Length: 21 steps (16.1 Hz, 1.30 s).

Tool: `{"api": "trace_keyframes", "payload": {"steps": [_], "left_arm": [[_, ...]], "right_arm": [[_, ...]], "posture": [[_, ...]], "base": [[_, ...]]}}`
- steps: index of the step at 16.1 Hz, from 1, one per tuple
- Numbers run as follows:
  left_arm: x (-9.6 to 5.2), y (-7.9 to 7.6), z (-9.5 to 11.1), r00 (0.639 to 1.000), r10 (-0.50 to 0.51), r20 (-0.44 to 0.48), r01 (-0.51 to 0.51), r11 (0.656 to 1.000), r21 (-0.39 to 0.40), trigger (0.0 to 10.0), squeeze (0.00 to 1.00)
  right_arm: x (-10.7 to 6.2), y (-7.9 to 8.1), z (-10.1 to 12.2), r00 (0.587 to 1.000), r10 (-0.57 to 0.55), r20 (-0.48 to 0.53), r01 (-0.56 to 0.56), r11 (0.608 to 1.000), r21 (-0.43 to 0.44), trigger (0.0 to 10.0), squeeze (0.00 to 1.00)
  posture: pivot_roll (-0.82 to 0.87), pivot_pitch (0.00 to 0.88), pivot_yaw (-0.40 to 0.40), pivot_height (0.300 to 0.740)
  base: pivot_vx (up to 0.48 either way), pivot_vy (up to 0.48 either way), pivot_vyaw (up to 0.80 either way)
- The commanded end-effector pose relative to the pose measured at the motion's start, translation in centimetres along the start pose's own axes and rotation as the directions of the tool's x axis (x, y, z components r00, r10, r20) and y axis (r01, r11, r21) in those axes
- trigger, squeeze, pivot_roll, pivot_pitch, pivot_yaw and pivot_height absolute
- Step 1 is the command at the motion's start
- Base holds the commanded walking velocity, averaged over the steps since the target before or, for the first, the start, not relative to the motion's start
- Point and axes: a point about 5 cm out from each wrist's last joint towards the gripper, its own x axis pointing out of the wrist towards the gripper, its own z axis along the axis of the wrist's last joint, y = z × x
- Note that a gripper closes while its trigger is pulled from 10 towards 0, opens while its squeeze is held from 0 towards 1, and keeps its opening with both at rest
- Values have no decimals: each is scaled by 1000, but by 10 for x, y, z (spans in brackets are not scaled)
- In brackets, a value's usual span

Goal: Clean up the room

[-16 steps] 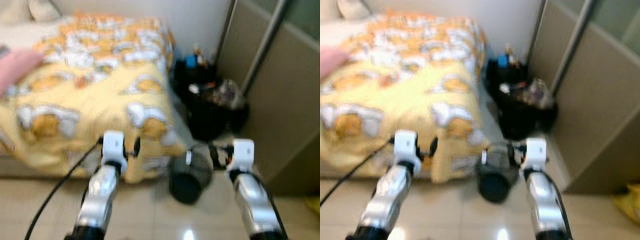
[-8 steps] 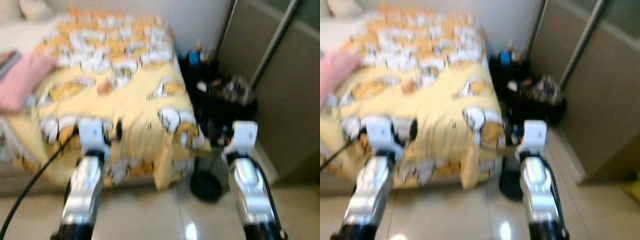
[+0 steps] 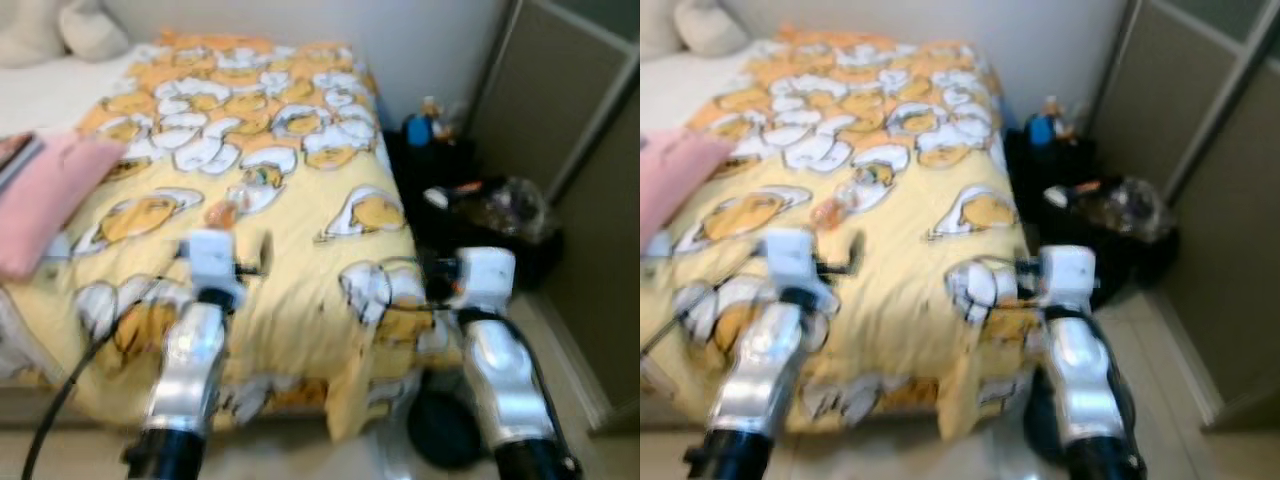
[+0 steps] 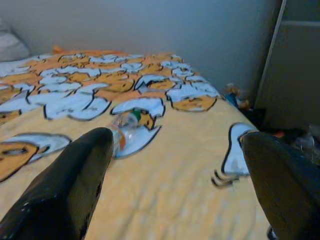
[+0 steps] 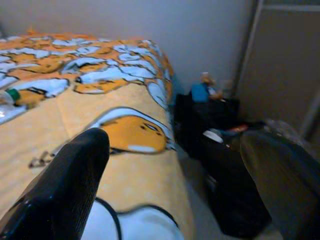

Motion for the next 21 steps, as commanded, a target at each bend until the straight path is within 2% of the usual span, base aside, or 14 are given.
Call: {"api": "trace_keyframes", "payload": {"steps": [1,3,4,5,6,9,11,13,16,19,21], "left_arm": [[-1,9,-1,1000,22,-15,-22,1000,11,10000,1000],[4,13,1,999,27,-20,-26,999,24,10000,1000],[7,11,3,1000,-13,-20,13,1000,25,10000,604],[10,10,4,999,-25,-24,26,999,44,10000,0],[11,9,3,999,-23,-31,24,1000,13,10000,0],[12,9,-2,998,0,-61,4,998,62,10000,0],[12,5,1,999,-28,-42,31,997,71,10000,0],[10,5,0,999,-13,-39,15,997,71,10000,0],[16,0,3,999,-33,-25,35,997,75,10000,0],[20,-4,3,998,-56,-34,59,994,96,10000,0],[28,-7,9,997,-73,-22,75,991,114,10000,0]], "right_arm": [[2,10,1,999,31,-7,-31,1000,4,10000,0],[1,13,0,999,43,-11,-43,999,-2,10000,0],[1,12,-1,999,39,-15,-39,999,-5,10000,0],[1,10,-1,1000,29,-10,-29,1000,0,10000,0],[1,10,-1,1000,29,-11,-29,1000,-4,10000,0],[0,11,-3,999,31,-19,-31,1000,0,10000,0],[-2,12,-4,999,35,-20,-35,999,4,10000,0],[-4,5,-6,1000,-1,-27,4,992,122,10000,0],[-3,5,-6,1000,12,-21,-11,999,47,10000,0],[-7,-2,-13,999,-5,-43,7,999,41,10000,0],[-9,-9,-19,997,-29,-65,32,999,35,10000,0]], "posture": [[9,0,8,740],[11,0,5,740],[12,0,3,740],[11,0,2,740],[10,0,3,740],[4,0,11,740],[1,0,11,740],[-2,0,12,740],[-6,0,17,740],[-17,0,20,740],[-23,0,25,740]], "base": [[334,345,-719],[0,480,-613],[0,480,-656],[0,480,-556],[0,480,0],[0,472,0],[199,135,0],[441,0,0],[444,0,0],[445,0,0],[442,0,0]]}}
